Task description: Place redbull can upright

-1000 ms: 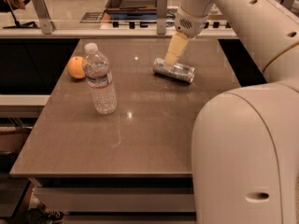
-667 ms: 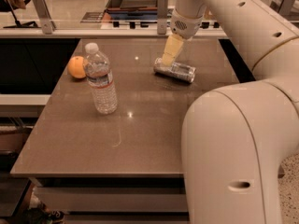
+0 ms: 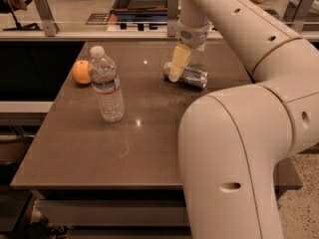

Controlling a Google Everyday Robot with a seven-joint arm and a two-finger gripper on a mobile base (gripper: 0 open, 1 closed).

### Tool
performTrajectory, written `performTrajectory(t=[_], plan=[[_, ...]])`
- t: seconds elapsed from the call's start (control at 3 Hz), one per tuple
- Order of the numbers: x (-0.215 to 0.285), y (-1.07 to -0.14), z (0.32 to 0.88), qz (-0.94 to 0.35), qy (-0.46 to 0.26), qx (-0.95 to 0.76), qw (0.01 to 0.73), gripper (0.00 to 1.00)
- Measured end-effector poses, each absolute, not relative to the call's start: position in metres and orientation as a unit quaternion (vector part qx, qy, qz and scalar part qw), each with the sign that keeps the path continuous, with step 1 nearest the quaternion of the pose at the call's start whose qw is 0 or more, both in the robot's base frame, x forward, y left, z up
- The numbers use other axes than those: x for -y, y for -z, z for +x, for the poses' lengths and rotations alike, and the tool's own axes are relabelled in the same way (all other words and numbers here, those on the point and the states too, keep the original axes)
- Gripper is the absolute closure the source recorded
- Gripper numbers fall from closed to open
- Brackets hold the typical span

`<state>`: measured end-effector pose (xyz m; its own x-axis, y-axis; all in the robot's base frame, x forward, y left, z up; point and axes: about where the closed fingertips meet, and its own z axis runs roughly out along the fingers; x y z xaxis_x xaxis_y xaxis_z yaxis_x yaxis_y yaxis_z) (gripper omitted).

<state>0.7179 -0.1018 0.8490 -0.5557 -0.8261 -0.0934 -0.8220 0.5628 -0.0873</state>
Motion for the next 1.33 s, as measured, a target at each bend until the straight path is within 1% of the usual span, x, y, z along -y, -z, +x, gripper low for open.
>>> performTrajectory(t=[0.33,0.67,1.33], plan=[[0.102,-0.847,0.709,-0.460,0.029,-0.886,0.051,0.00],[0.100,-0.843,0.713,-0.461,0.029,-0.885,0.057,0.16],[0.096,-0.838,0.720,-0.461,0.030,-0.884,0.066,0.63]])
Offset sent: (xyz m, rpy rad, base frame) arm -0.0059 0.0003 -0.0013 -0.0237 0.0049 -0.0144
